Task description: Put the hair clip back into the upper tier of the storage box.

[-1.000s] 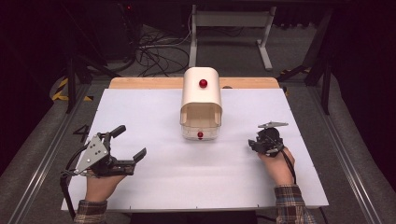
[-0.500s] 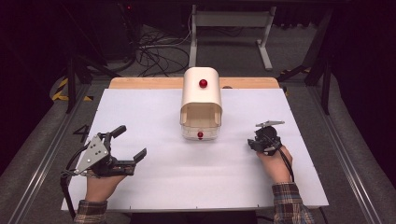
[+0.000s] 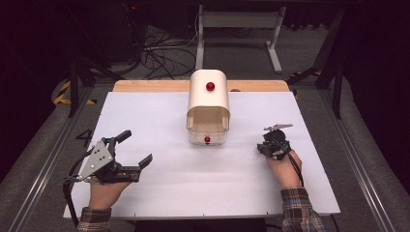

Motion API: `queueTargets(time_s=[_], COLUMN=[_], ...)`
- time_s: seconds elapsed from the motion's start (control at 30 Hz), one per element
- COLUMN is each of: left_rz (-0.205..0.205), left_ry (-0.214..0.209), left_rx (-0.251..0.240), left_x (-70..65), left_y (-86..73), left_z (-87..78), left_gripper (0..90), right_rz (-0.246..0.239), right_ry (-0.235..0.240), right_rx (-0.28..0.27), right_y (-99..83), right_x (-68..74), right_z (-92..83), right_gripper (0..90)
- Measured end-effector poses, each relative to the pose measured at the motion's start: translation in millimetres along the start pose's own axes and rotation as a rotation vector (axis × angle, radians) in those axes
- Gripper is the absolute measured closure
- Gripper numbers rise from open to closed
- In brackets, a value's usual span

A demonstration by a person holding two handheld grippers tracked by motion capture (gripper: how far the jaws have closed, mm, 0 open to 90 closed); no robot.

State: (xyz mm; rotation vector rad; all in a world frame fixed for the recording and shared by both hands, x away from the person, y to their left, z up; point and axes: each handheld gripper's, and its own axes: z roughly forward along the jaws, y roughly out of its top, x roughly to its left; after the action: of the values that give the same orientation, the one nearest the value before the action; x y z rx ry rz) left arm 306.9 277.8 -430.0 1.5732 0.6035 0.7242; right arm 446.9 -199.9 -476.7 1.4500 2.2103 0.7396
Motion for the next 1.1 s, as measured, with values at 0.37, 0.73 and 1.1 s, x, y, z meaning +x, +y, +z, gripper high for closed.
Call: queueTargets(time_s=[0.37, 0.73, 1.1], left_rz=[-0.003, -0.004, -0.003], left_ry=[-0.002, -0.003, -0.007], left_rx=[0.003, 0.002, 0.005], left_x=[-1.1, -1.5, -2.0], left_y=[-0.6, -0.5, -0.7], left_z=[0.8, 0.9, 1.6], left_gripper=[2.9, 2.9, 2.9], right_rz=[0.013, 0.008, 0.009], right_ry=[0.004, 0.005, 0.006], right_rx=[0.002, 0.001, -0.051], right_y=[0.8, 0.9, 1.8], right_x=[-1.8, -2.3, -0.5], right_z=[0.4, 0.4, -8.3], right_gripper=[78.3, 79.1, 79.2])
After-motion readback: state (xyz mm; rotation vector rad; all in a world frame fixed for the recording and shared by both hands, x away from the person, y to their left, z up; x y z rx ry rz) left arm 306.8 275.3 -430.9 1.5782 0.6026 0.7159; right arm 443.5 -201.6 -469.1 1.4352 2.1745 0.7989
